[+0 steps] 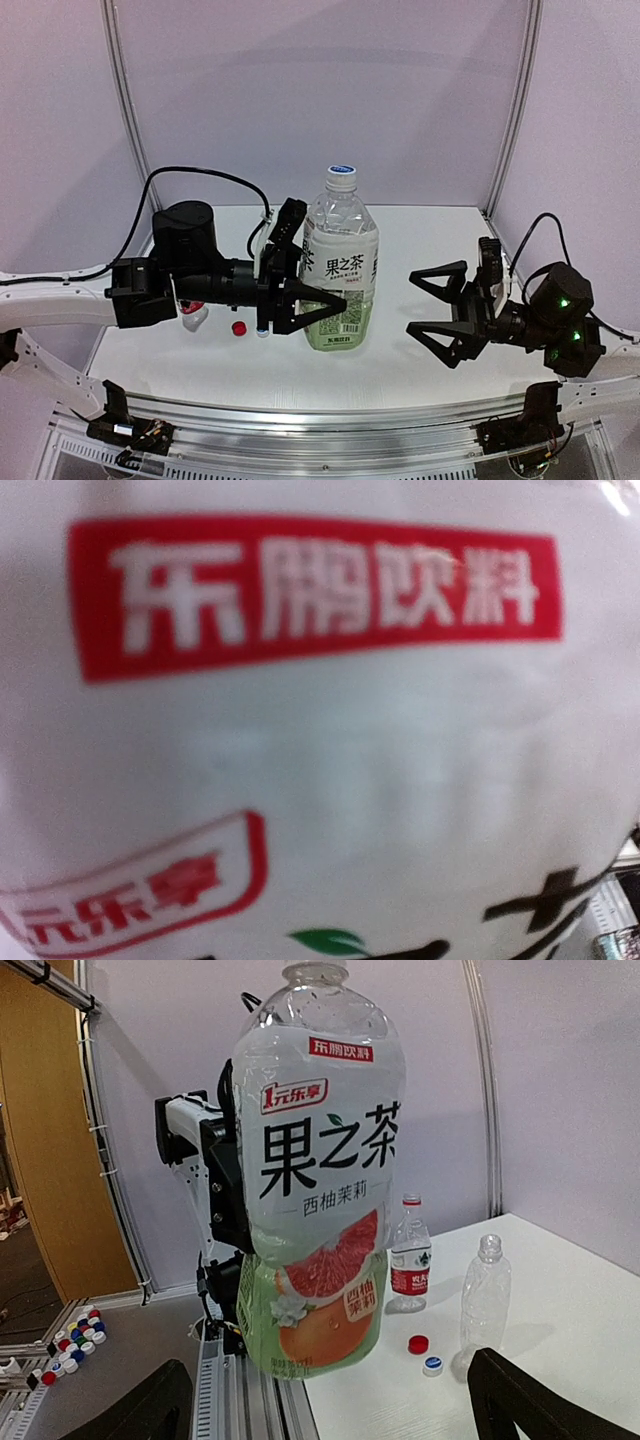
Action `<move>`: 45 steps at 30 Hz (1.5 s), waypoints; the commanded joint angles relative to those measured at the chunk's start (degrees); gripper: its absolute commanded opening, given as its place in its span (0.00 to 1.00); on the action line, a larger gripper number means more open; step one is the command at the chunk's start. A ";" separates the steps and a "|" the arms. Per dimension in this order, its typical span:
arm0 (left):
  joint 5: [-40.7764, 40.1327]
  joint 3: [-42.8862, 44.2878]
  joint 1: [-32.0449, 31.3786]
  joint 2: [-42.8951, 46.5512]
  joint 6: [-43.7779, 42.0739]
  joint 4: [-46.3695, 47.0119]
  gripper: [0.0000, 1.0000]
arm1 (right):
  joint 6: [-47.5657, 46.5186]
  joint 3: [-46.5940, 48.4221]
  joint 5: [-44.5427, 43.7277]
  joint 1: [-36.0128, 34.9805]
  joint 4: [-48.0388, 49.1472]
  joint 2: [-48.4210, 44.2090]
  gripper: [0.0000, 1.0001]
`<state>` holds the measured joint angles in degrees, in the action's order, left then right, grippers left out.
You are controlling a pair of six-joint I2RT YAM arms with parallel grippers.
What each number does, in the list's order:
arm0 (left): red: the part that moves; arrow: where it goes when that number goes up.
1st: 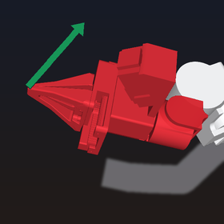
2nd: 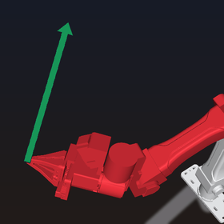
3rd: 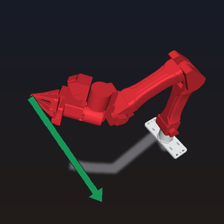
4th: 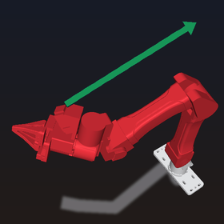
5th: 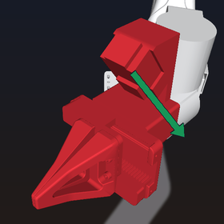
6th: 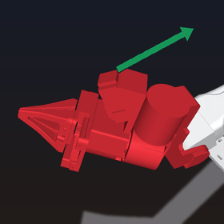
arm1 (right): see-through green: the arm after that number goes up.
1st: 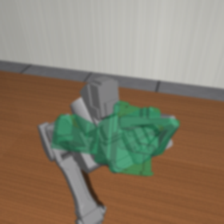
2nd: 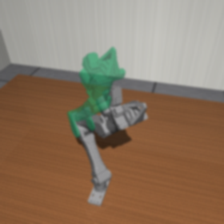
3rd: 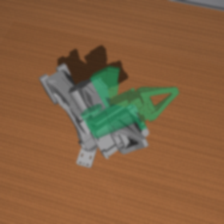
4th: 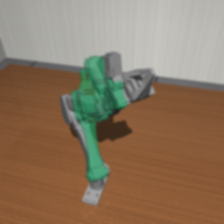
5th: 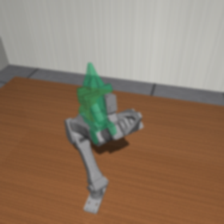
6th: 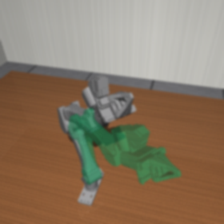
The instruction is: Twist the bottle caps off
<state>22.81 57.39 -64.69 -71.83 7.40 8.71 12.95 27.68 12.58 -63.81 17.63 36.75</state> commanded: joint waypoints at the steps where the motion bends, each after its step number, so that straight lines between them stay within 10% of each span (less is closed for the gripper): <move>1: 5.54 -1.57 -0.42 -3.35 7.84 9.46 0.60 | -5.51 -0.28 -0.61 -2.73 5.74 2.05 0.99; 19: 2.76 2.89 -5.94 -12.41 0.07 6.97 0.60 | -3.26 2.38 -2.10 -4.35 6.99 8.95 0.98; 37: -0.34 3.79 -7.29 -13.71 -2.98 5.90 0.61 | -0.23 3.02 7.66 -4.35 10.22 10.53 0.52; 45: -4.64 0.86 -7.38 -11.52 -3.39 6.14 0.99 | -0.27 3.16 5.37 -4.32 9.04 9.53 0.41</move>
<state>21.67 59.42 -71.85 -84.16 4.93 14.52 11.99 29.04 18.00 -67.79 26.28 47.20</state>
